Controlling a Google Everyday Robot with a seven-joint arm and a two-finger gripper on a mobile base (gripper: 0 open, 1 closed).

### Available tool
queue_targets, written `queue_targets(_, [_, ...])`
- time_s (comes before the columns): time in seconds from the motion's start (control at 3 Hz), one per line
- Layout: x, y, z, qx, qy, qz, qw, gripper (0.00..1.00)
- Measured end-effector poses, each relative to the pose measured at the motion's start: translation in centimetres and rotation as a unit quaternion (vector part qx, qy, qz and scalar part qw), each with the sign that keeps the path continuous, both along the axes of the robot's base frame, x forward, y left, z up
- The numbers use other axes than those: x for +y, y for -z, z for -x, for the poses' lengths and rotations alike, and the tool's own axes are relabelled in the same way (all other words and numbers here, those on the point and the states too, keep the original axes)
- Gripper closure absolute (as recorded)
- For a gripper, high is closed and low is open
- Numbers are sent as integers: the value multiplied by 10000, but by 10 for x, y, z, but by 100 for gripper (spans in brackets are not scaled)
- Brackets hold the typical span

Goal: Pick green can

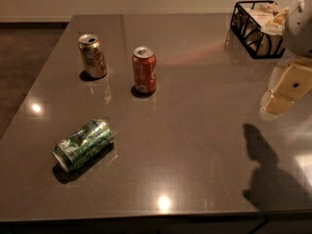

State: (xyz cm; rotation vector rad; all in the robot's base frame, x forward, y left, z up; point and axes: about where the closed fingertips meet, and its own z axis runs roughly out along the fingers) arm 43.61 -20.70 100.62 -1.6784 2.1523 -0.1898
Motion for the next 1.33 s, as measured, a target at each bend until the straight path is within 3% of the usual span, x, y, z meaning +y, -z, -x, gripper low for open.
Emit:
queue_targets(0.33, [0, 0, 0, -1, 0, 0, 10000, 0])
queue_targets(0.67, [20, 1, 2, -20, -355, 160, 9992, 0])
queue_targets(1.33, [71, 1, 17, -81, -1288, 641, 9896, 0])
